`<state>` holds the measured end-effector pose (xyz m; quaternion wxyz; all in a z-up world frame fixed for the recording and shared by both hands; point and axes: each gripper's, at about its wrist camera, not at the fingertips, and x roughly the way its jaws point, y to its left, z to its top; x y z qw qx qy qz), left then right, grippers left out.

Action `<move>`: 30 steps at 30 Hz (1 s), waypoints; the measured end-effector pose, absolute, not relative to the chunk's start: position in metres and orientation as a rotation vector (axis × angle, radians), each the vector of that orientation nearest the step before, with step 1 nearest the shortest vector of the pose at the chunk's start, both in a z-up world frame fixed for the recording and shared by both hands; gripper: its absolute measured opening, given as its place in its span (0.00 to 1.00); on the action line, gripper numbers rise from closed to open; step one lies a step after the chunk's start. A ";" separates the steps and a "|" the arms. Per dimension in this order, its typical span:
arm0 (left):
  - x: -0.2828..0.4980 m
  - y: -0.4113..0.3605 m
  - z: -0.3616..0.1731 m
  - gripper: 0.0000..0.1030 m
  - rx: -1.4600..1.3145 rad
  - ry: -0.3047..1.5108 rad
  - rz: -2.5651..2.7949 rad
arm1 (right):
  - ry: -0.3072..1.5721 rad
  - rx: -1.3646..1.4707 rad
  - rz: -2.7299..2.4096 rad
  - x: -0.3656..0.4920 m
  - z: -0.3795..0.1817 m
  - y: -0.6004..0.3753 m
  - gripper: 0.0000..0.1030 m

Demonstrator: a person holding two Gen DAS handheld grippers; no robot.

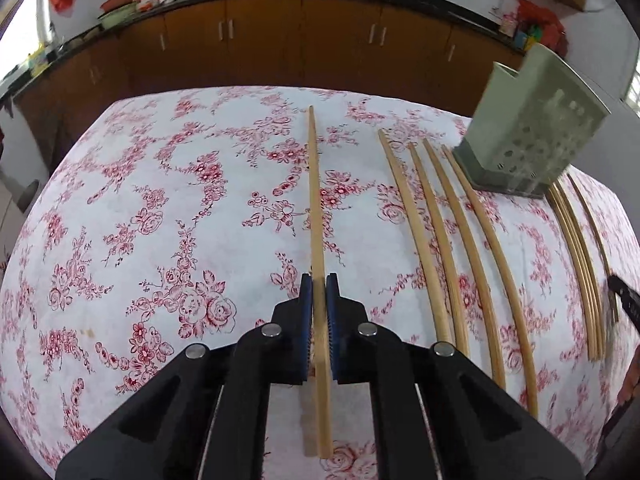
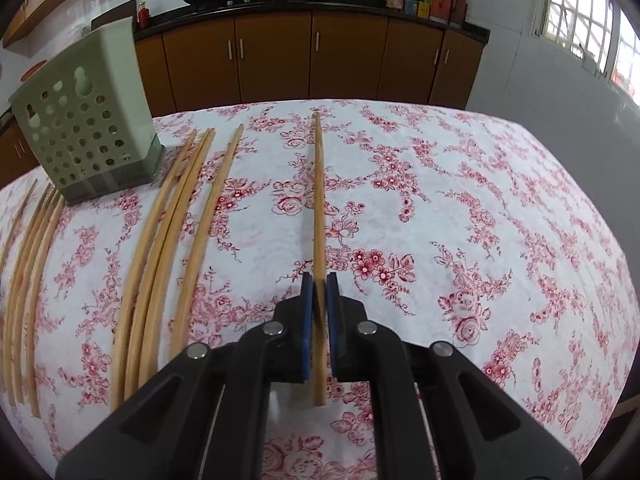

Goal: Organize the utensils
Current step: 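Lift both held chopsticks upright off the tablecloth with both tools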

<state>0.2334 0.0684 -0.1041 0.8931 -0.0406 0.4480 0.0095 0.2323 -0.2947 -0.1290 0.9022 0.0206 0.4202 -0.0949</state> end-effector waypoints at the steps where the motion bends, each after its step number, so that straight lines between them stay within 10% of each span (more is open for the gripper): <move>1: 0.230 0.068 -0.105 0.08 -0.081 0.918 0.011 | 0.868 0.043 -0.196 0.232 -0.130 -0.294 0.08; 30: 0.192 0.070 -0.105 0.09 -0.058 0.879 -0.010 | 0.863 0.082 -0.178 0.209 -0.132 -0.295 0.10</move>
